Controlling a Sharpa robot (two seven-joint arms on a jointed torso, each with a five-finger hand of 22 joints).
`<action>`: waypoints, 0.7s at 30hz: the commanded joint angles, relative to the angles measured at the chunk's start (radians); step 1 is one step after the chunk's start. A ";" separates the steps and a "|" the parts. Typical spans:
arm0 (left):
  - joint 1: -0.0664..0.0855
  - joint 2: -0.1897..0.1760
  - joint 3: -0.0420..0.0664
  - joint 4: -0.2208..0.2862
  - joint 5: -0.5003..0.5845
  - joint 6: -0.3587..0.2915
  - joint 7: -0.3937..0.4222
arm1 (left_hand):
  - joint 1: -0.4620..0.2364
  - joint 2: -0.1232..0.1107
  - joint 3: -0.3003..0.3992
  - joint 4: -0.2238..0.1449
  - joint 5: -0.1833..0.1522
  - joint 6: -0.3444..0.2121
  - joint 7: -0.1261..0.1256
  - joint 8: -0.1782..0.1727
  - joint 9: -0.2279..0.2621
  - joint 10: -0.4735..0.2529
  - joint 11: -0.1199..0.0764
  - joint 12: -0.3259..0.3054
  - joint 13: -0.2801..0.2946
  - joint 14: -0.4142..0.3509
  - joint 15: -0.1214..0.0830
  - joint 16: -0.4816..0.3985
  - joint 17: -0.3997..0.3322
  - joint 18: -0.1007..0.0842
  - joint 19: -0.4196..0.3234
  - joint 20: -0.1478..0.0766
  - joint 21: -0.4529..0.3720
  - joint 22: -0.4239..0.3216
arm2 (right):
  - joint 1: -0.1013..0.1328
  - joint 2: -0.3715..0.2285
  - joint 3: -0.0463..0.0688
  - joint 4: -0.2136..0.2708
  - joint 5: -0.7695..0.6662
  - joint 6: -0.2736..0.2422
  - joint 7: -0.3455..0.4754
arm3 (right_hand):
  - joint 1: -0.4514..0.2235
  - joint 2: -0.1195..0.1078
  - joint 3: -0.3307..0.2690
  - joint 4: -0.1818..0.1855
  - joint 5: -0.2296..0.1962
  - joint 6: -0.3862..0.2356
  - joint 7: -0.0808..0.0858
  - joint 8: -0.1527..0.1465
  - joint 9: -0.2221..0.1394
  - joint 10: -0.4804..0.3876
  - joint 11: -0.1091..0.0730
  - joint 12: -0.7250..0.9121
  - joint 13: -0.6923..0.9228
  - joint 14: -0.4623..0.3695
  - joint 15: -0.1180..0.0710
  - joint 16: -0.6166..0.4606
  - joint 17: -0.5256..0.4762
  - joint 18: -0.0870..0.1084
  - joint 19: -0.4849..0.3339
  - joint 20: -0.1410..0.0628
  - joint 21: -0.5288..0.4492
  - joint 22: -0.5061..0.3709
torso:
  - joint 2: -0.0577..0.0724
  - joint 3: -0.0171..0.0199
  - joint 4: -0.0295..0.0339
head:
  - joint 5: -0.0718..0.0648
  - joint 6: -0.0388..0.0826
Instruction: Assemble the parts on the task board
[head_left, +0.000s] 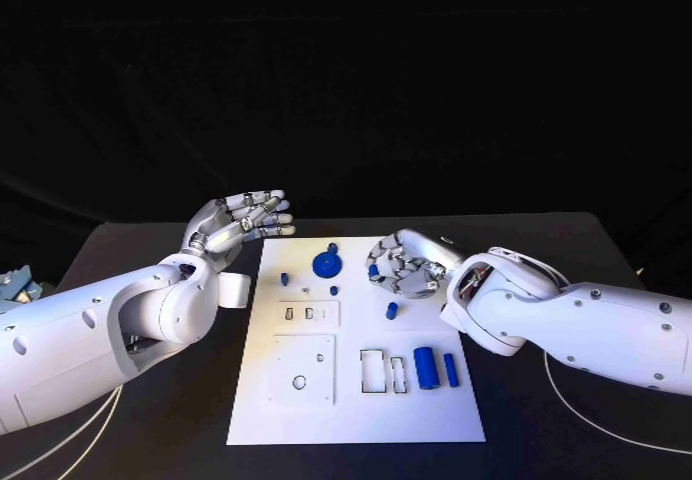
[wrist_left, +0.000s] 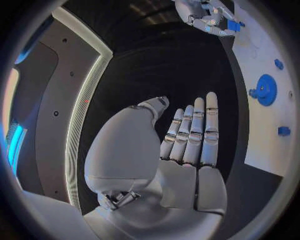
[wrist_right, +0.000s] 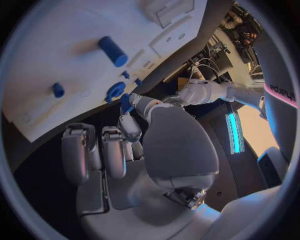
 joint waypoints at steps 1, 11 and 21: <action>0.001 0.004 0.001 -0.005 0.002 0.015 0.003 | -0.008 -0.001 0.000 -0.004 -0.007 -0.008 0.041 -0.003 -0.001 -0.009 -0.001 -0.002 -0.001 -0.005 0.000 -0.006 0.001 0.007 -0.006 -0.002 0.006 0.001 | 0.000 0.034 -0.002 0.021 -0.045 0.042 -0.067 | -0.009 -0.003 0.006 0.001 -0.001 0.010 -0.004 0.027 0.024 -0.002 -0.001 -0.004 0.001 0.091 0.002 0.002 0.214 -0.013 0.021 0.000 -0.005 0.179 | 0.001 -0.0005 -0.0002 | 0.010 -0.001; 0.001 0.016 0.001 -0.015 0.005 0.019 0.001 | -0.008 -0.001 0.000 -0.004 -0.007 -0.008 0.041 -0.003 -0.001 -0.009 -0.001 -0.002 -0.001 -0.005 0.000 -0.006 0.001 0.007 -0.006 -0.002 0.006 0.001 | -0.006 0.144 -0.012 0.007 -0.108 0.091 -0.128 | -0.018 -0.006 0.008 -0.002 0.022 0.010 -0.006 0.036 0.029 0.007 -0.004 0.000 0.007 0.089 -0.001 0.000 0.207 -0.012 0.019 -0.002 -0.010 0.176 | 0.003 -0.0023 0.0033 | 0.023 -0.002; 0.001 0.021 0.001 -0.017 0.006 0.020 0.000 | -0.008 -0.001 0.000 -0.004 -0.007 -0.008 0.041 -0.003 -0.001 -0.009 -0.001 -0.002 -0.001 -0.005 0.000 -0.006 0.001 0.007 -0.006 -0.002 0.006 0.001 | -0.055 0.224 -0.016 -0.028 -0.191 0.094 -0.216 | -0.021 -0.009 0.007 -0.002 0.026 0.010 -0.007 0.039 0.030 0.008 -0.005 0.000 0.008 0.088 -0.002 -0.002 0.203 -0.010 0.016 -0.002 -0.014 0.173 | 0.003 0.0003 0.0010 | 0.041 -0.007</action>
